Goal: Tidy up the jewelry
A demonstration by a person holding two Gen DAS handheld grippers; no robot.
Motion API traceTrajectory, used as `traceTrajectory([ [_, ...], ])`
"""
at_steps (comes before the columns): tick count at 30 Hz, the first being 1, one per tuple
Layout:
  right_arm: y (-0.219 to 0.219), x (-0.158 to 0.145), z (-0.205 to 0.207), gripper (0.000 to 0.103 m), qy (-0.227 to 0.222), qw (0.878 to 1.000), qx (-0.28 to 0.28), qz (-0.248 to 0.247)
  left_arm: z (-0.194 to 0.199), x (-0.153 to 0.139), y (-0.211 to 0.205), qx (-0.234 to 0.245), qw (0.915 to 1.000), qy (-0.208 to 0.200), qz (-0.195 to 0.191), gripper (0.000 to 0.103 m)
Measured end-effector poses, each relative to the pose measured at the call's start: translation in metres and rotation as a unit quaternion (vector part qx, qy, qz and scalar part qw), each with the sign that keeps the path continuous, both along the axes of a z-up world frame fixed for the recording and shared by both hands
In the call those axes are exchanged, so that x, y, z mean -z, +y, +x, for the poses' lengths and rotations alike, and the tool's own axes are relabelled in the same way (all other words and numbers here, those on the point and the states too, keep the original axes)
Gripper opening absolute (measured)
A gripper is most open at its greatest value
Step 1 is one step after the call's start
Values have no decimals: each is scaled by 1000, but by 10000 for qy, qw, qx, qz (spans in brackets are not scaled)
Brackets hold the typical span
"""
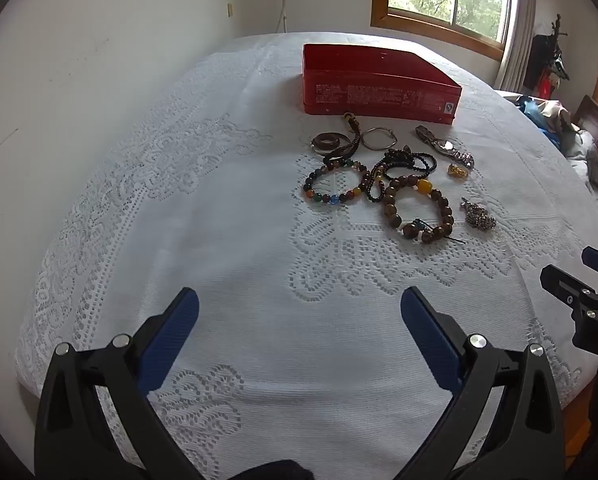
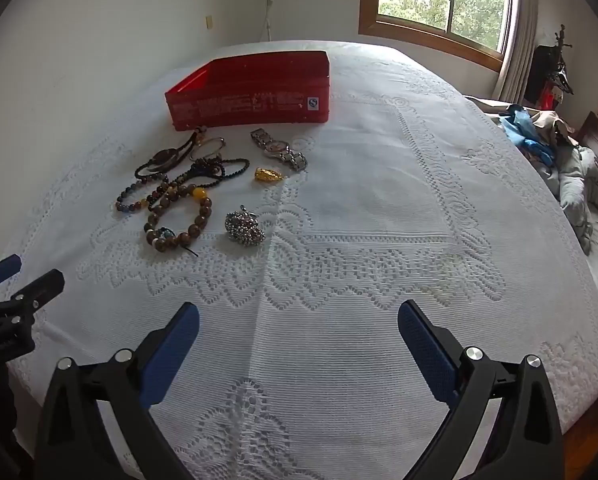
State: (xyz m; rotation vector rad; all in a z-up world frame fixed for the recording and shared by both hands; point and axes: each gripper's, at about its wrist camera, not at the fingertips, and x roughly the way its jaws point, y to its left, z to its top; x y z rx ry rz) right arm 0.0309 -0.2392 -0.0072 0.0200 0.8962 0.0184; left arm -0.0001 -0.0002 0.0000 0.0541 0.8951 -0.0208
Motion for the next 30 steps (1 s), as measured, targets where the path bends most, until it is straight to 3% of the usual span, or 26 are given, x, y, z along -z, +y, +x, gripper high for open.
traceTrajectory([
  [30, -3, 2, 2, 99, 18, 10000, -17, 40, 0, 0, 2, 2, 10000, 0, 2, 100],
])
